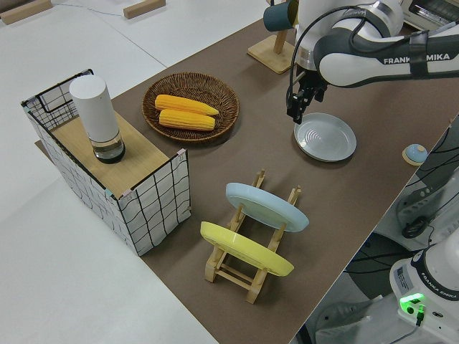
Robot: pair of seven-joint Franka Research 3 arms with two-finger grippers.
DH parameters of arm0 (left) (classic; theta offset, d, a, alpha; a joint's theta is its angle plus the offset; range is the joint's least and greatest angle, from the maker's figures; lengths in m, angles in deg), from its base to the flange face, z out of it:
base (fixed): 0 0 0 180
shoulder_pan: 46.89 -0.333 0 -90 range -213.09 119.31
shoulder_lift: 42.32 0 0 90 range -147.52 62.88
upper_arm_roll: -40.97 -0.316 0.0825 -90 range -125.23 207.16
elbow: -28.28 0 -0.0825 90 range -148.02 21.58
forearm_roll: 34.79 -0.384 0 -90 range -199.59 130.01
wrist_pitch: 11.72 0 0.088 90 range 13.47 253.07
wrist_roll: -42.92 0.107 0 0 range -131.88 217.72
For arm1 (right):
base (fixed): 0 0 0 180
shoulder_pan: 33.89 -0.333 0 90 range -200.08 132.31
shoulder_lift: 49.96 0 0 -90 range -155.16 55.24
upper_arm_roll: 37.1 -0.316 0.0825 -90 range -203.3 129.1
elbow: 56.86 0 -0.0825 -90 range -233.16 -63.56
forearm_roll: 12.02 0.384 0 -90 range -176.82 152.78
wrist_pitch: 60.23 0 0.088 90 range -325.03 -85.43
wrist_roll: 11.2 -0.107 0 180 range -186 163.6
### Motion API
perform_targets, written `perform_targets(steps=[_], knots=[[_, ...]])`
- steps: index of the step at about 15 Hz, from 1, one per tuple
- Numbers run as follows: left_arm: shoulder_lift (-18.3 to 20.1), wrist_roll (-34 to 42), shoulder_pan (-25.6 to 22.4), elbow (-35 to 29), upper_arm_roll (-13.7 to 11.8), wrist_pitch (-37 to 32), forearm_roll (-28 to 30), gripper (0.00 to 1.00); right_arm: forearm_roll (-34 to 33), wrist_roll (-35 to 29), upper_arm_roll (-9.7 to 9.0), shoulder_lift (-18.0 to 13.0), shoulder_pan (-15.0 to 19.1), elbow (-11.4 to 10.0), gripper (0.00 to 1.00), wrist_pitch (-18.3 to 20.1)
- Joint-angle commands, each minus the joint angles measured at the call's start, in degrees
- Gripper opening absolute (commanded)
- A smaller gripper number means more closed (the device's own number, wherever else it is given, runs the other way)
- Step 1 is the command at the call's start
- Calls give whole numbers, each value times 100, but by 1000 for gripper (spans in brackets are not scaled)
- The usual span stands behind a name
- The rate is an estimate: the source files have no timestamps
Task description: Pick gray plate from low plate rack and place it on table with left arm
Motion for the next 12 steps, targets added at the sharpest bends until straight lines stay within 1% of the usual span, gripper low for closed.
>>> perform_targets(steps=[1, 3, 6, 7, 12], knots=[[-120, -347, 50, 858, 15, -671, -213, 991, -37, -68, -121, -12, 132, 33, 983, 62], [-128, -338, 41, 1210, 15, -891, -221, 993, -37, -68, -121, -12, 132, 41, 983, 62], [-120, -364, 50, 1483, 15, -980, -607, 993, -37, -68, -121, -12, 132, 41, 983, 62], [-120, -373, 50, 1553, 24, -1050, -634, 993, -37, -68, -121, -12, 132, 41, 983, 62], [-120, -373, 15, 1598, 6, -1085, -573, 993, -37, -68, -121, -12, 132, 41, 983, 62]])
